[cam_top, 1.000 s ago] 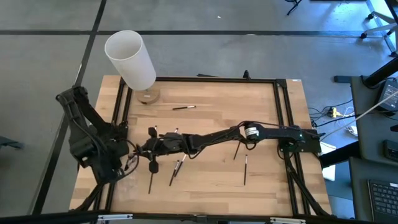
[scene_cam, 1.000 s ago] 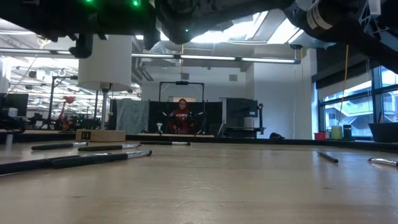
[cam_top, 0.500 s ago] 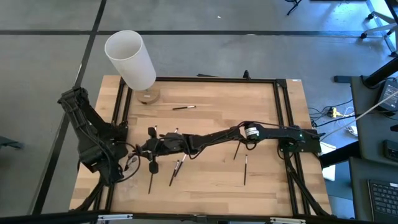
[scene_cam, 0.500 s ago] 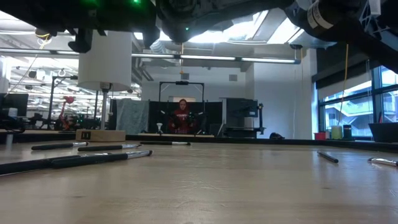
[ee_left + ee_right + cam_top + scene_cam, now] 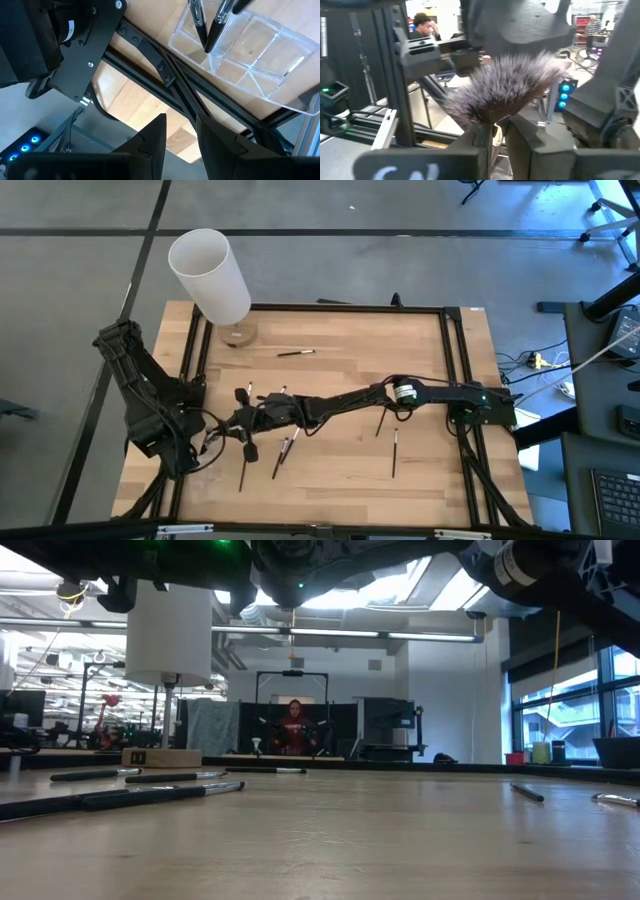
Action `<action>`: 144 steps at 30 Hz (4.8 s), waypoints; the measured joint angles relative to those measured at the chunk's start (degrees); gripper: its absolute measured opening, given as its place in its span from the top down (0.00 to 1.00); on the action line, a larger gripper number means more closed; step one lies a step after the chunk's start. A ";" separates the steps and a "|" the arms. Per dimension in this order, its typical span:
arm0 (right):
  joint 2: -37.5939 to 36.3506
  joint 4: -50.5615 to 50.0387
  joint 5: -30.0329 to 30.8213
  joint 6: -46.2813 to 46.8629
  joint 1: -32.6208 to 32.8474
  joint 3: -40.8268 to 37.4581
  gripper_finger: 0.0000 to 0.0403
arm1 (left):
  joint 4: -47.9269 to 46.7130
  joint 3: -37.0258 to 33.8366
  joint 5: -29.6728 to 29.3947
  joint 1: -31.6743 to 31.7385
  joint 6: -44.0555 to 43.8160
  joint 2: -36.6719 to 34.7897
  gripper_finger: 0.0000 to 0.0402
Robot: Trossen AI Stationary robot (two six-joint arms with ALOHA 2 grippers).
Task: Pick & Place Makeup Supplies
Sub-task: Put the makeup brush into the transparent organizer
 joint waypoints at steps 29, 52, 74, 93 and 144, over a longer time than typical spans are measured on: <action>-0.04 5.99 -1.71 4.82 -0.01 -0.04 0.90 | 4.61 7.09 -40.88 -8.30 -4.63 -0.04 0.66; -0.09 6.85 -3.65 5.96 -0.03 -0.04 0.90 | 2.38 6.97 -47.77 -10.32 -5.74 1.27 0.88; -0.13 10.47 -6.58 7.58 0.03 -0.09 0.90 | 4.15 6.97 -49.09 -10.29 -4.87 2.08 0.79; -0.13 5.37 -4.22 9.01 -0.66 -0.02 0.79 | -0.44 6.97 -45.67 -10.32 -10.18 2.75 0.92; -26.58 -46.03 24.13 -6.23 7.22 -0.02 0.60 | -0.22 -0.68 -44.03 -16.36 -22.25 20.17 0.90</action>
